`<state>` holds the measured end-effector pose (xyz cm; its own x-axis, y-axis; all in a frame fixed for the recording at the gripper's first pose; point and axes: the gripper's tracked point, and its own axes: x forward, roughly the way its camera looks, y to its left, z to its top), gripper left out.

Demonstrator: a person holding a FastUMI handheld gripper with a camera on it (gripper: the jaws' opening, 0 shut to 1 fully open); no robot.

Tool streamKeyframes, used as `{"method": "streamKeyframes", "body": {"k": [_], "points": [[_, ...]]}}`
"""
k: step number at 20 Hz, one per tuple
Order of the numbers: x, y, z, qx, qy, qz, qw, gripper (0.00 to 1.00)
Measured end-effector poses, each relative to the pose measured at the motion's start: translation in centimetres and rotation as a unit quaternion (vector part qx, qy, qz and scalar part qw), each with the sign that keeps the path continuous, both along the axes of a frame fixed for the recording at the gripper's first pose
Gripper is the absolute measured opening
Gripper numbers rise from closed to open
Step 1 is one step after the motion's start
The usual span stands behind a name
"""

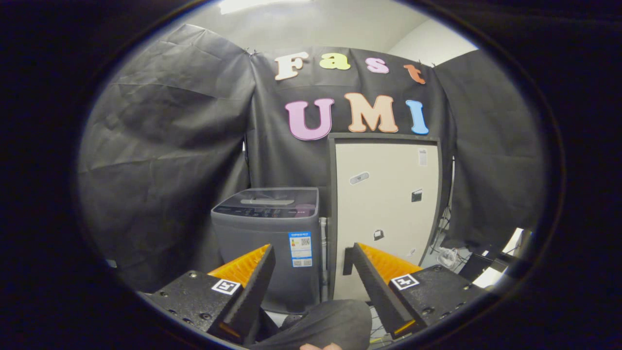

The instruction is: Put the clothes into the washing machine and then close the washing machine lid.

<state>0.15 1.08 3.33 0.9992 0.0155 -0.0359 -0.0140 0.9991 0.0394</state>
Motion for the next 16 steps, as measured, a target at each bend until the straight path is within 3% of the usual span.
{"method": "streamKeyframes", "body": {"k": [16], "points": [[0.17,0.39,-0.3,-0.008,0.003,0.004,1.0,0.97]]}}
